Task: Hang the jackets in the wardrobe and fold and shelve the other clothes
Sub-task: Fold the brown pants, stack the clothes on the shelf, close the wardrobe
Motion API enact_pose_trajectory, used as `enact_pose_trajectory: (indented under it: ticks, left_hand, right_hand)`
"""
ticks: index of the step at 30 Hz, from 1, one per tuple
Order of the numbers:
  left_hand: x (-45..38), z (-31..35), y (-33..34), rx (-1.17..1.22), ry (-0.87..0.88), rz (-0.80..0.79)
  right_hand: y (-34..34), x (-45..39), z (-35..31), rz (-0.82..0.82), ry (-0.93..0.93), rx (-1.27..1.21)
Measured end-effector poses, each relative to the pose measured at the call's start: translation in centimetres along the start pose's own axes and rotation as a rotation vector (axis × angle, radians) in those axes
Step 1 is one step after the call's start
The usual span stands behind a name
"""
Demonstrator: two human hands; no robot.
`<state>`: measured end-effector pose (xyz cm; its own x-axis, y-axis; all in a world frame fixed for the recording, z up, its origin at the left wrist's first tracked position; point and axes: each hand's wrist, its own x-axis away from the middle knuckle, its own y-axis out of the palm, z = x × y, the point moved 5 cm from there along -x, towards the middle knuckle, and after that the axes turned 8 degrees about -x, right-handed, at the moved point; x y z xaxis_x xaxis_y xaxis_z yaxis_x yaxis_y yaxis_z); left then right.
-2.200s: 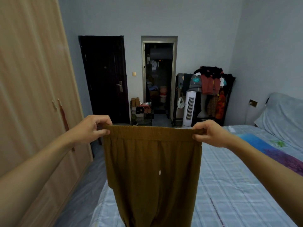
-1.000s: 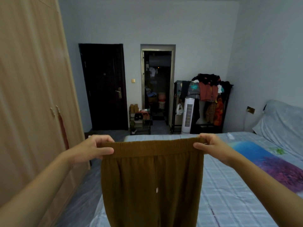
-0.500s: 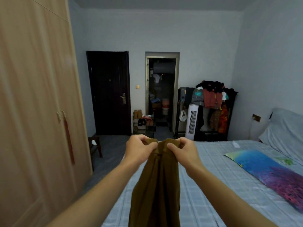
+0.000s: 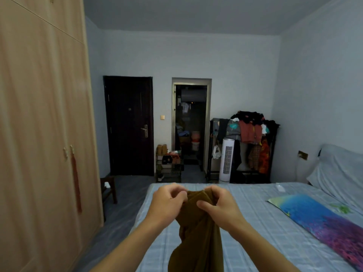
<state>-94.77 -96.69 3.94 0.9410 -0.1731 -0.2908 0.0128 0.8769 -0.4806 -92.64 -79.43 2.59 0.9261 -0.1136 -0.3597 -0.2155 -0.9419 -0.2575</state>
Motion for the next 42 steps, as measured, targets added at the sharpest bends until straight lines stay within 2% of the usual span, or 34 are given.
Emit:
enact_pose_trajectory:
  ticks: [2, 4, 9, 12, 15, 20, 23, 26, 30, 37, 42]
  left_hand:
    - [0.0, -0.4, -1.3, -0.286, 0.198, 0.038]
    - [-0.2, -1.2, -1.8, -0.434, 0.362, -0.012]
    - [-0.3, -1.9, -2.3, -0.564, 0.466, -0.168]
    - [0.2, -1.5, -3.0, -0.429, 0.54, -0.214]
    - [0.8, -0.3, -4.2, -0.269, 0.554, -0.167]
    - [-0.5, 3.6, -6.1, -0.159, 0.502, -0.122]
    - [-2.1, 7.1, -8.2, -0.043, 0.442, -0.054]
    - [-3.0, 11.1, -10.9, 0.124, 0.398, 0.027]
    - [-2.4, 14.5, -13.4, 0.248, 0.454, -0.024]
    - [-2.1, 10.7, -12.9, 0.156, 0.26, -0.121]
    - [-2.1, 7.8, -12.4, 0.152, 0.22, -0.154]
  right_hand:
    - [-0.8, 0.0, -0.5, -0.078, -0.025, -0.045]
    - [-1.5, -0.1, -1.2, -0.135, -0.056, -0.102]
    - [-2.5, -0.7, -2.5, -0.177, -0.101, -0.25]
    - [-3.5, -0.7, -2.7, -0.17, -0.097, -0.301]
    - [-4.1, -0.7, -2.9, -0.156, -0.104, -0.312]
    - [-4.8, -2.2, -4.2, -0.068, -0.17, -0.298]
    - [-5.4, -3.6, -7.0, -0.043, -0.216, -0.342]
    - [-6.2, -4.7, -11.3, -0.096, -0.262, -0.338]
    - [-7.5, -4.9, -15.3, -0.124, -0.344, -0.4]
    - [-6.0, -4.2, -11.9, -0.209, -0.183, -0.429]
    - [-4.9, -4.1, -9.9, -0.256, -0.152, -0.431]
